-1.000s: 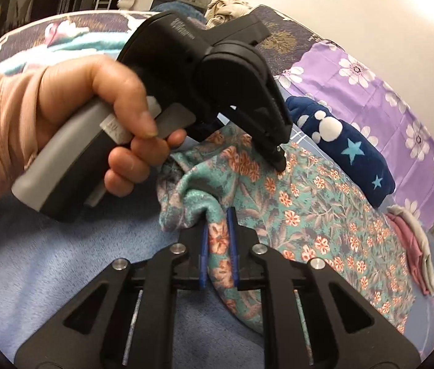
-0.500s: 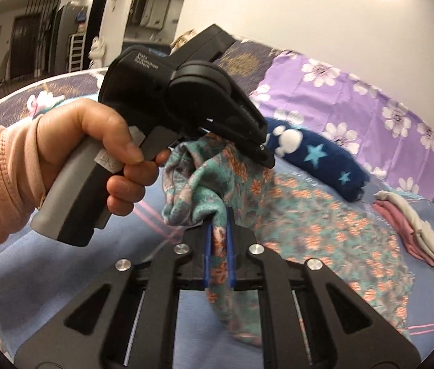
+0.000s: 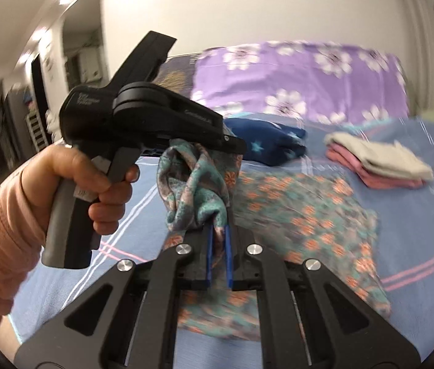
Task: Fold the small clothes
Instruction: 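Grasp the folded shirt corners with both grippers and lift it, then carry the shirt toward the folded clothes stack and lay it down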
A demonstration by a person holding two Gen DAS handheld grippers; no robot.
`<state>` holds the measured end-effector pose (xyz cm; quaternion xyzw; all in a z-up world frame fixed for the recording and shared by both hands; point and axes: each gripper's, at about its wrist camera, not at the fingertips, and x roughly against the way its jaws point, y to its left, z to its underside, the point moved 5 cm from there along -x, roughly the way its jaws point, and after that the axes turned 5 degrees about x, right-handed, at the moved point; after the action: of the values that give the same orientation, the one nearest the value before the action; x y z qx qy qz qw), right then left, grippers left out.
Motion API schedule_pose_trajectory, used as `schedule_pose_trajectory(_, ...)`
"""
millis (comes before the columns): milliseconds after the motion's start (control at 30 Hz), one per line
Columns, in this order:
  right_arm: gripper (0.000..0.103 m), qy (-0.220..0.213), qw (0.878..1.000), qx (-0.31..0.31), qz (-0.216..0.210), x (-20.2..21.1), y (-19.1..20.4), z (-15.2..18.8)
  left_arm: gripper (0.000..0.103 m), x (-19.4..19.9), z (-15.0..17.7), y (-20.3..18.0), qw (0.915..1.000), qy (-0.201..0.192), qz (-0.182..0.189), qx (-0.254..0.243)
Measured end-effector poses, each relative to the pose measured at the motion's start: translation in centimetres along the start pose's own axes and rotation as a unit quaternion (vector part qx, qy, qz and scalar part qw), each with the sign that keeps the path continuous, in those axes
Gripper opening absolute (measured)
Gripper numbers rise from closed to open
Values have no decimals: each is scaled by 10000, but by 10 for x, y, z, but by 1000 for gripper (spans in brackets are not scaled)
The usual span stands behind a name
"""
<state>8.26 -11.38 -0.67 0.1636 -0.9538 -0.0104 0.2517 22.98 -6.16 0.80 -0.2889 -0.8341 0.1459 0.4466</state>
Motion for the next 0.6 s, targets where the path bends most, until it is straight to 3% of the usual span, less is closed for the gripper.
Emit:
schedule_pose_trajectory(267,6,340,9920,-1207,121,15,-92,45,12,-82,13,-68,9954,590,-227,-720)
schedule_pose_trajectory(433,6,702,9790,-1912,17,14,-129,78,13,-127,32,-89,9829,930,-793,-1378)
schedule_pose_trajectory(567,6,873,9725,-2156,-136,13,-134,97,26,-137,37,-92,9787,1020,-977,-1487)
schedule_pose_trajectory(600,6,896,9710,-2208,-173,11,-133,99,37,-136,36,-97,9791,985,-958,-1499)
